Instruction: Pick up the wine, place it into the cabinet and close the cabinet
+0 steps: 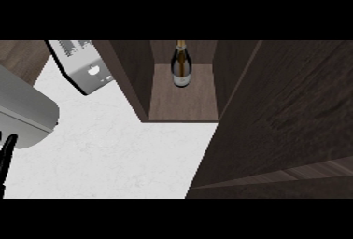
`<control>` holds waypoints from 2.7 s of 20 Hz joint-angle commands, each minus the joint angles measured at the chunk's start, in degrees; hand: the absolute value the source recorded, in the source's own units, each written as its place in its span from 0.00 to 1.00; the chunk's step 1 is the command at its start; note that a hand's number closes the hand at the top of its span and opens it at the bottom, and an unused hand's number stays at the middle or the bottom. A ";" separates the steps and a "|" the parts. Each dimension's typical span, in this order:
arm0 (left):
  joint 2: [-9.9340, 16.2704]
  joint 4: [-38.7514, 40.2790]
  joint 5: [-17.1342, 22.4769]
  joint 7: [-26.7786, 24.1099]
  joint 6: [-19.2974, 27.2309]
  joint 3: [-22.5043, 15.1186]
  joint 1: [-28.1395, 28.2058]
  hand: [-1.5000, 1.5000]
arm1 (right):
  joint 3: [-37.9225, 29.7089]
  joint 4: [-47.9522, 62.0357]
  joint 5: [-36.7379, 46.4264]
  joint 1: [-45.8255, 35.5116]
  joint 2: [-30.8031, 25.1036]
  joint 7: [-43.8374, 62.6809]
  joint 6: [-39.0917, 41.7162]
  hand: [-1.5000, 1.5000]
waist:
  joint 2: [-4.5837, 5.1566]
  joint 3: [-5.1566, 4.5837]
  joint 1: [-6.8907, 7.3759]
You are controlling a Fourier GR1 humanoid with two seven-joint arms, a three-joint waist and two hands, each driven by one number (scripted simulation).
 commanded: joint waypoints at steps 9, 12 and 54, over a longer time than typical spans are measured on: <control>1.93 4.61 4.91 2.17 -8.71 7.25 -0.36 0.00 | 13.53 5.39 9.17 -14.65 1.71 -2.79 -14.29 1.00 | 0.10 -0.16 0.70; 1.54 -0.35 4.27 4.83 -6.14 5.55 -0.20 0.00 | 14.74 10.51 12.15 -20.91 1.71 -3.50 -20.14 1.00 | 0.16 -0.06 0.98; -6.71 4.99 1.00 13.23 -6.13 8.25 -10.46 0.00 | -23.68 80.32 -10.85 -73.77 -0.04 -27.91 -16.57 1.00 | 0.85 0.10 1.03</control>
